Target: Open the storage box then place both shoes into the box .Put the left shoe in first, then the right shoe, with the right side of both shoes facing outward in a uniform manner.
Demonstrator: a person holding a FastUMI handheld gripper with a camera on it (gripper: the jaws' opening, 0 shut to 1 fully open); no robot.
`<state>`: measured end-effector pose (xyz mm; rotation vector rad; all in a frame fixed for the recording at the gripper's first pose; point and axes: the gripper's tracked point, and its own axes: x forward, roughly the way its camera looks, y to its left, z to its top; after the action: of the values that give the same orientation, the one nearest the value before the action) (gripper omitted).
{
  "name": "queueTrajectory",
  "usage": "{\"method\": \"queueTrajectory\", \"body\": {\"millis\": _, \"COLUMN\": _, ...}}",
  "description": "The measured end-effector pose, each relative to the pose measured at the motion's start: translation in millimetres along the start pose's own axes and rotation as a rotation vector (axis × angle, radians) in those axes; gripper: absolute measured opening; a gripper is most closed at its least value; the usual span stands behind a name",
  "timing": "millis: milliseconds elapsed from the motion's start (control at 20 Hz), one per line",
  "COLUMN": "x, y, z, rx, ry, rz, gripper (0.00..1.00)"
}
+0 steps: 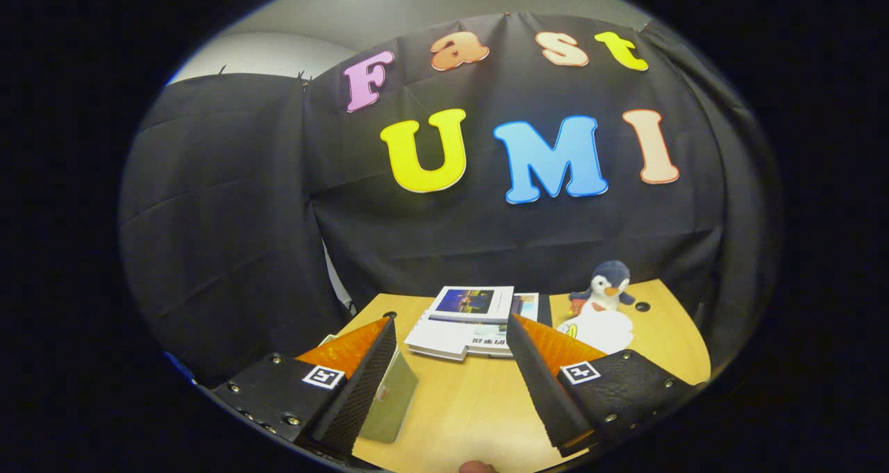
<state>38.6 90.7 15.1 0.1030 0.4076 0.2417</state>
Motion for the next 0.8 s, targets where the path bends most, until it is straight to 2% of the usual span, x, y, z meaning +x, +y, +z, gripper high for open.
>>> {"method": "queueTrajectory", "body": {"millis": 200, "x": -23, "y": -42, "z": 15, "rx": -0.084, "ry": -0.062, "rz": -0.077, "gripper": 0.98}}
{"method": "queueTrajectory", "body": {"millis": 800, "x": -47, "y": -81, "z": 30, "rx": -0.07, "ry": -0.166, "rz": -0.091, "gripper": 0.97}}
